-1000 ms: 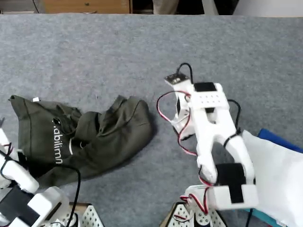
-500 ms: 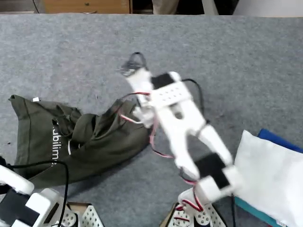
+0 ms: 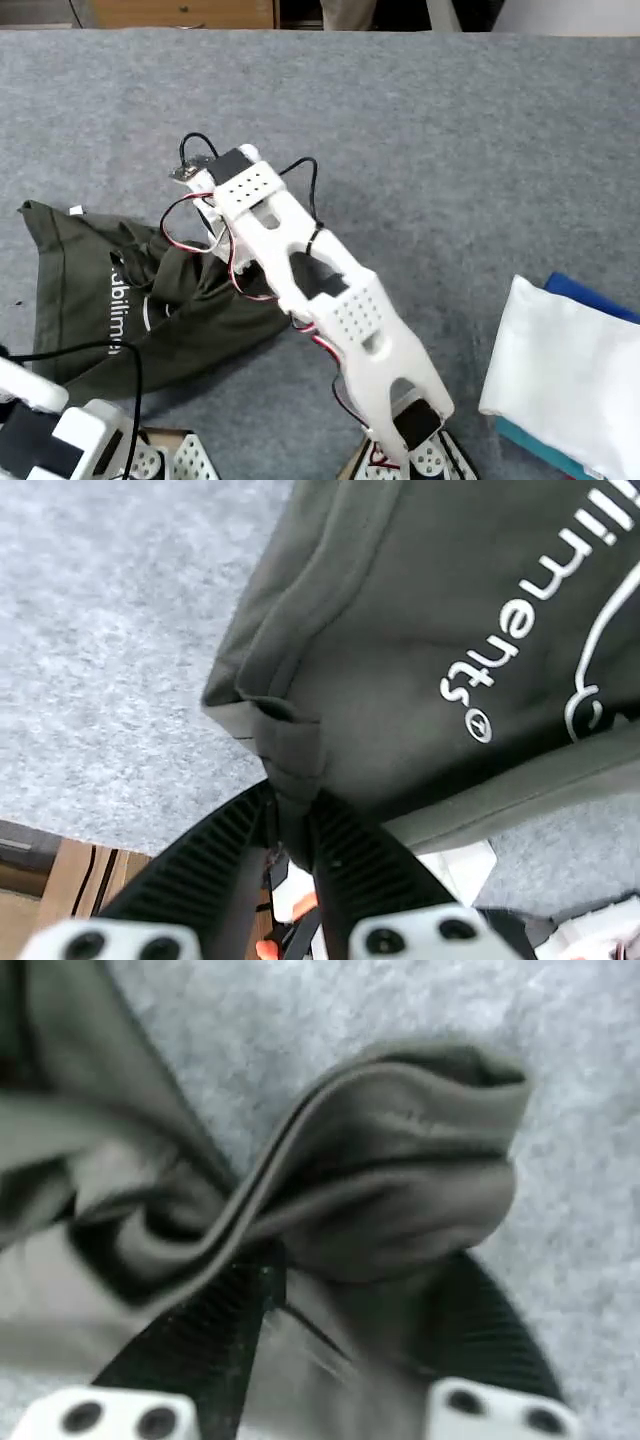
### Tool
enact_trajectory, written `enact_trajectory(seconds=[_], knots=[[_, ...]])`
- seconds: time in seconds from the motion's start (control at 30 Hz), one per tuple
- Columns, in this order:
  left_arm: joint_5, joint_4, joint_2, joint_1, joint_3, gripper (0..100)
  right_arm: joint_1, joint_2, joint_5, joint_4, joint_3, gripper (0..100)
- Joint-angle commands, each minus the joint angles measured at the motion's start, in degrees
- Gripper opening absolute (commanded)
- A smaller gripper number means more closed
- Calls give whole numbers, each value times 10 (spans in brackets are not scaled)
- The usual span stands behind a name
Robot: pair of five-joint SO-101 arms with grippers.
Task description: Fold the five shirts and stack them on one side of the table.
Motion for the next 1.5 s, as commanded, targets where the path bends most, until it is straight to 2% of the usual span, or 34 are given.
enact_trajectory(seconds=[0.0, 0.03, 0.33, 0.53, 0.87, 1.0, 1.13, 1.33, 1.4, 1.47], knots=[[-4, -48, -15, -39, -7, 19, 28, 15, -11, 18, -69, 28], [-4, -59, -15, -46, -7, 19, 32, 12, -16, 18, -69, 0], [-5, -79, -15, -55, 4, 19, 90, -133, -20, 18, 36, 5], [-59, -80, -15, 6, 91, 19, 145, -306, -11, 17, 200, 5], [-161, -76, -15, 66, 135, 19, 250, -601, 91, 5, 541, 5], [-163, -76, -15, 87, 135, 19, 291, -676, 135, -17, 663, 6], [-162, -76, -15, 96, 135, 19, 331, -736, 212, -54, 774, 9], [-162, -76, -15, 95, 135, 19, 393, -836, 253, -139, 882, 11], [-162, -76, -15, 95, 135, 19, 406, -866, 254, -148, 885, 50], [-162, -76, -15, 95, 135, 19, 407, -894, 254, -148, 880, 132]])
